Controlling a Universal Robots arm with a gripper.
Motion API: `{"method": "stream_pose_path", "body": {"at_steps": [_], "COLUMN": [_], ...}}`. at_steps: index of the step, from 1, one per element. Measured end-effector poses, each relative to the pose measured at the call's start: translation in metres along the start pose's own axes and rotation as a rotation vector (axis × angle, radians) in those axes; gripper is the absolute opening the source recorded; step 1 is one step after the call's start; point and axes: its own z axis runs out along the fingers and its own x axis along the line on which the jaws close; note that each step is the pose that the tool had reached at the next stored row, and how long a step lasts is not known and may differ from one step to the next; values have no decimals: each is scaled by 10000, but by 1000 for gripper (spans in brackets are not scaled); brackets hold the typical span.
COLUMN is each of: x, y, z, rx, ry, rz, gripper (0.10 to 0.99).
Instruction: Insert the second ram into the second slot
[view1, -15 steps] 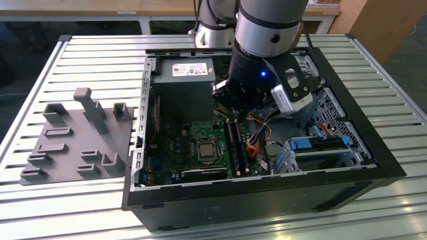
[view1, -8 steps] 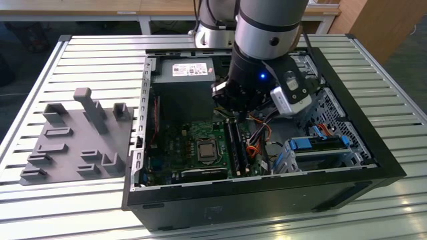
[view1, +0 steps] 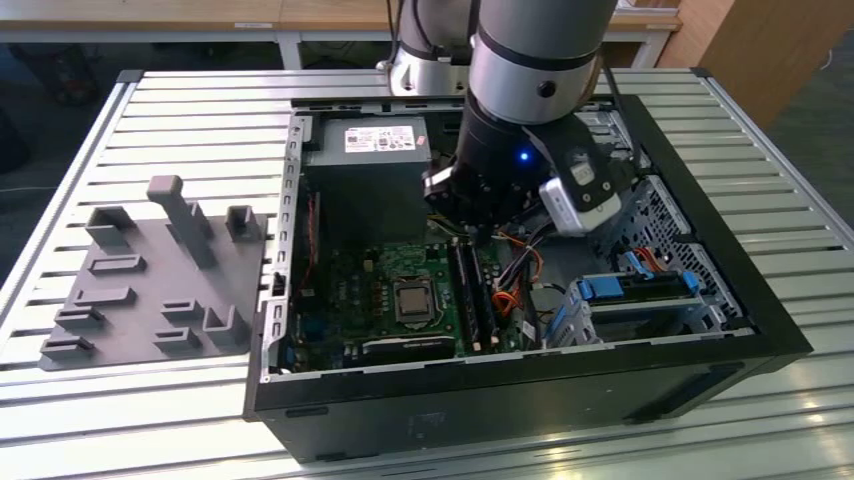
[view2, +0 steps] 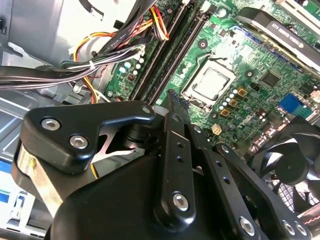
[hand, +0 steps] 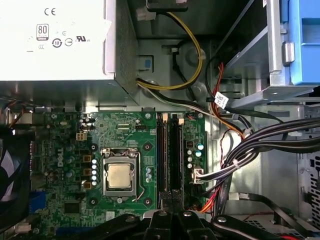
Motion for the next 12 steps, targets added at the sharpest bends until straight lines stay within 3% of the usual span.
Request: {"method": "stream_pose_path", "body": {"at_steps": [12], "x": [0], "y": [-4], "z": [69], "rx": [0], "ry": [0], "rz": [0], "gripper": [106]}}
